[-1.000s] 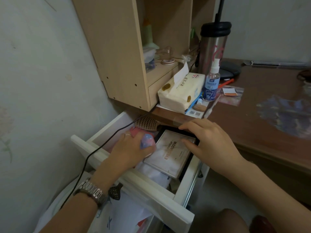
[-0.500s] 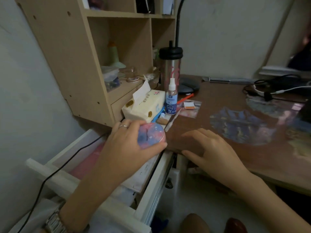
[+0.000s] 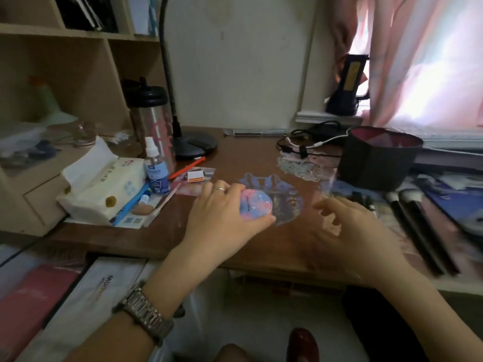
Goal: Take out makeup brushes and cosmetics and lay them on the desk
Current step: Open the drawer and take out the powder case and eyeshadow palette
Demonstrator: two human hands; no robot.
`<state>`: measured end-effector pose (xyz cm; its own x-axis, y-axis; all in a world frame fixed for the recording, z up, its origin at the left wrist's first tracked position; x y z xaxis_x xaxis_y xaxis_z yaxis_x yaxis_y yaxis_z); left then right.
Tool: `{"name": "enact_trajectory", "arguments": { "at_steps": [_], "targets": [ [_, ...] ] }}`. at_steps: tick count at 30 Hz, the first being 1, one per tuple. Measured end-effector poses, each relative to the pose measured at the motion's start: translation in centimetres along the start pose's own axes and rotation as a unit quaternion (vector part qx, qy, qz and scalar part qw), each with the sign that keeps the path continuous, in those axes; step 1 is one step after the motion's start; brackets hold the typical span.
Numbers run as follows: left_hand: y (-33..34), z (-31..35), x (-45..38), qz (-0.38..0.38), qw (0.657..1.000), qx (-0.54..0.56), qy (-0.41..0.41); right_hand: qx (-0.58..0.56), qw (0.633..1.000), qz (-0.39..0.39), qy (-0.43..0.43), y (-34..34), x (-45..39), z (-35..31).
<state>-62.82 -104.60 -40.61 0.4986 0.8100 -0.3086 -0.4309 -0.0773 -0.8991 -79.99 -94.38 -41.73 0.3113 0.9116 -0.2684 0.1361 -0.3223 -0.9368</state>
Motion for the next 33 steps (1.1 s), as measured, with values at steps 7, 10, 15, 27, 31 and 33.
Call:
{"name": "enact_trajectory", "arguments": {
  "at_steps": [7,10,15,27,31,33],
  "targets": [
    [5.1,6.2,-2.6,-0.05,0.998,-0.019,0.032,0.001,0.997,0.032,0.073,-1.4,1.0,6.2],
    [7.0,7.6,-3.6,-0.056,0.997,-0.026,0.037,-0.005,0.996,0.036,0.086,-1.6,1.4,7.5],
    [8.7,8.7,-4.1,-0.044,0.998,-0.031,0.042,-0.018,0.995,0.045,0.085,-1.4,1.9,8.6],
    [5.9,6.6,-3.2,-0.075,0.995,0.03,0.061,-0.014,0.998,0.047,0.049,-1.4,1.1,5.8],
    [1.2,3.5,-2.0,-0.015,0.997,0.003,0.073,-0.005,0.999,0.044,0.02,-1.2,0.0,2.6],
    [-1.2,1.6,-1.0,0.008,0.997,-0.009,0.074,-0.007,0.999,0.04,-0.003,-1.0,-0.6,0.5]
  ]
}}
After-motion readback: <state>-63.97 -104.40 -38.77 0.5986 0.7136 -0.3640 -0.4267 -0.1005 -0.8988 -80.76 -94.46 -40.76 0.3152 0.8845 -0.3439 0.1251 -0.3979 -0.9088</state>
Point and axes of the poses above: each hand's wrist, its own x-axis away from the middle knuckle, its own y-axis out of the palm, z = x × y, the point moved 6 cm from there along -x, towards the middle knuckle, and after that the axes turned 1 degree about -y, right-handed, at the moved point
